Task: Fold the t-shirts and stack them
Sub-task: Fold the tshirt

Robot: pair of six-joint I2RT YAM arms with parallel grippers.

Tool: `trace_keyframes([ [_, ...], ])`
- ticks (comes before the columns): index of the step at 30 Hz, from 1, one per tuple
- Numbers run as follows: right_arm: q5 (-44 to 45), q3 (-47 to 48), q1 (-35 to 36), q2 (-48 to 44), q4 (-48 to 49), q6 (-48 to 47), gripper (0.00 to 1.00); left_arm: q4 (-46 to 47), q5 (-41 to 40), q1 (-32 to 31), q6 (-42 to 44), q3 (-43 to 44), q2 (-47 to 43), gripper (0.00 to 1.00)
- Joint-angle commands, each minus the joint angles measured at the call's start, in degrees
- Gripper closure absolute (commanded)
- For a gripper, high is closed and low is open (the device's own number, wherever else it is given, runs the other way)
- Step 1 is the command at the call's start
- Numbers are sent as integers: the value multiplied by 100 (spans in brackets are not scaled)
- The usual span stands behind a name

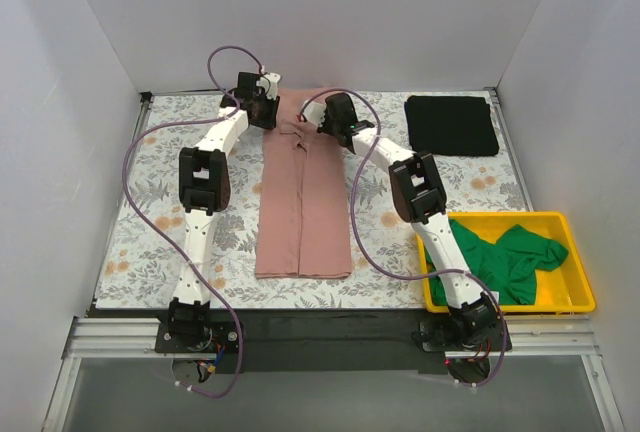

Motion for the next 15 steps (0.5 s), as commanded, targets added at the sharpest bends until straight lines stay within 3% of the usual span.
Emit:
trace_keyframes([
  [1,24,-57,-53,-281,108,171,95,226,197,42,182,-70,-182,72],
  [6,-451,-760,-9,-1310,152,549,89,280,612,42,-134,-633,-1219,67],
  [8,-696,-1024,8,-1933,12,716,82,52,1005,59,-117,-799,-1579,60],
  [9,-819,-1365,8,-2170,-67,804,70,-97,1217,120,-39,-1261,-2076,57],
  [10,-995,-1533,0,-2669,-303,857,65,-99,1454,191,-12,-1571,-2377,54],
  [12,-1671,-2137,8,-3207,-612,919,53,-3,2557,523,93,-2709,-3053,36],
  [13,-1908,-2359,0,-3706,-1013,910,43,-2,2964,656,155,-3073,-3649,21],
  [15,-2577,-2946,17,-4209,-1437,814,14,-255,3702,980,435,-3610,-4249,15],
])
